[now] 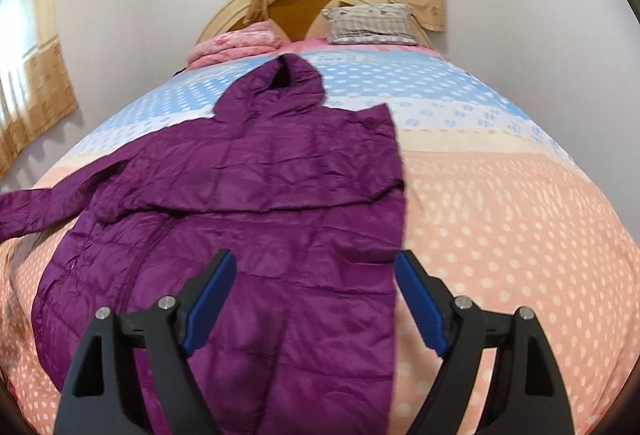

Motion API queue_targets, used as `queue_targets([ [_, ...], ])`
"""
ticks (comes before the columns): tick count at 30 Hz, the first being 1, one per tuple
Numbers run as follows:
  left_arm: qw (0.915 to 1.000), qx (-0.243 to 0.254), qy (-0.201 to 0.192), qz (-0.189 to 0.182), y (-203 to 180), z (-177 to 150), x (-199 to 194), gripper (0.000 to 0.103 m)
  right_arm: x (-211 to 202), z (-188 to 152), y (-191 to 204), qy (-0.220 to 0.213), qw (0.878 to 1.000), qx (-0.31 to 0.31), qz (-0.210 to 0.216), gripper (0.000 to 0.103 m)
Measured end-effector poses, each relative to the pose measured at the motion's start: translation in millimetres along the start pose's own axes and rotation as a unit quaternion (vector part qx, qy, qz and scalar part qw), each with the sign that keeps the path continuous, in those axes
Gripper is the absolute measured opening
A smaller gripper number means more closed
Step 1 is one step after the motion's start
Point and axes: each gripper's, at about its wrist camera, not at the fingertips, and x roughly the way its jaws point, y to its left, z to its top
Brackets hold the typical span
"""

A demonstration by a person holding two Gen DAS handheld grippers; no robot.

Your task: Fold large clothes

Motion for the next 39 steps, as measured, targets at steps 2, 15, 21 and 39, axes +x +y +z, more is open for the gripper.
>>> queue_targets([
  [2, 0.9990, 0.018, -0.025, -0.031, -28.5, 13.5, -15.6, 0.008, -1.5, 0.7, -11.3, -0.003, 1.000, 0.021, 0.000, 0.084],
  [15, 0.9575, 0.163, -0.065, -0.229, -279.2, -30.5, -105.4, 0.012, -18.3, -3.4, -52.4, -0.015, 0.998, 0.067, -0.012, 0.084],
  [21, 0.9443, 0.180, -0.116, -0.249, -310.7, -56.4, -145.5, 0.089, -11.9, -5.3, -58.0, 0.001, 0.998, 0.069, -0.011, 0.084],
  [39, 0.9942, 0.055, 0.081, -0.046, -167.0, -78.2, 22.9, 0.094, 56.9, 60.5, 83.0, 0.078, 0.986, -0.001, 0.145, 0.088],
])
